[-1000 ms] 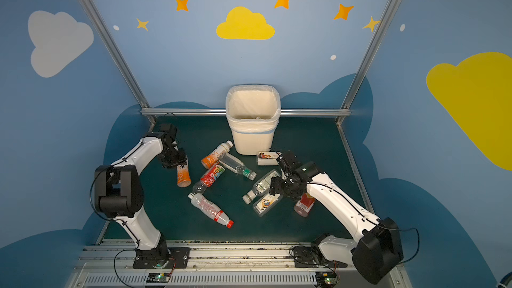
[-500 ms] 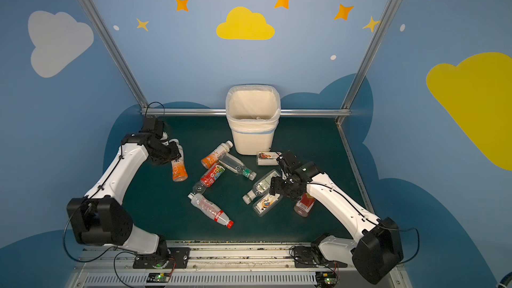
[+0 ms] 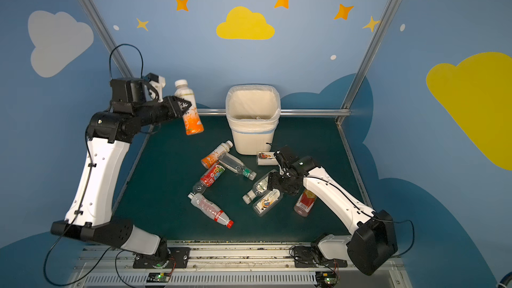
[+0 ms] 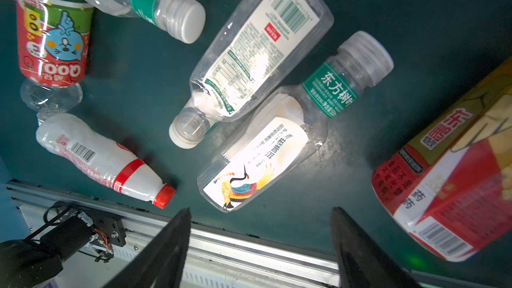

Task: Throw the plastic bottles in the bin
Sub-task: 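Lift the milk-tea bottle with the left gripper and drop it into the bin, then return the left gripper to the pile while the right gripper moves over the gold-red bottle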

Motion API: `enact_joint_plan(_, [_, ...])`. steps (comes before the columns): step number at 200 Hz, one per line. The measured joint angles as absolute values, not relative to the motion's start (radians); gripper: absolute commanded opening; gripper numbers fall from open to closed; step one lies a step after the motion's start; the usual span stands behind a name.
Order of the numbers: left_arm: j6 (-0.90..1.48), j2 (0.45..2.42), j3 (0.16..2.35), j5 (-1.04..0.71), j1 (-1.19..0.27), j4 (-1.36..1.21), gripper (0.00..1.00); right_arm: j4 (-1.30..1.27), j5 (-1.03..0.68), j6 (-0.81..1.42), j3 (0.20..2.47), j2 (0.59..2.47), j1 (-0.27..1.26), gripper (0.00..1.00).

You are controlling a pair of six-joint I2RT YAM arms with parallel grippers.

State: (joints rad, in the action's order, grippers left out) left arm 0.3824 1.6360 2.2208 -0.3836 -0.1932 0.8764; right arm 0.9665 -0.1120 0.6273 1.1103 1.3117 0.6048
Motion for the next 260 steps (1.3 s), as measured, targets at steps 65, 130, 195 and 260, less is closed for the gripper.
enact_joint_plan(65, [0.463,2.203,2.778,-0.436,-0.278,0.869,1.00,1.010,-0.089,0.613,1.114,1.256,0.604,0.80])
enact_joint_plan(130, [0.303,1.659,2.311,-0.337,-0.285,0.978,1.00,1.001,-0.048,0.628,1.056,1.129,0.602,0.79])
enact_joint_plan(195, [0.249,1.256,1.617,-0.136,-0.331,1.046,1.00,0.987,-0.026,0.633,1.056,1.173,0.590,0.80])
enact_joint_plan(260, [0.369,1.240,1.298,0.088,-0.635,1.039,1.00,0.984,-0.035,0.651,1.056,1.244,0.577,0.80])
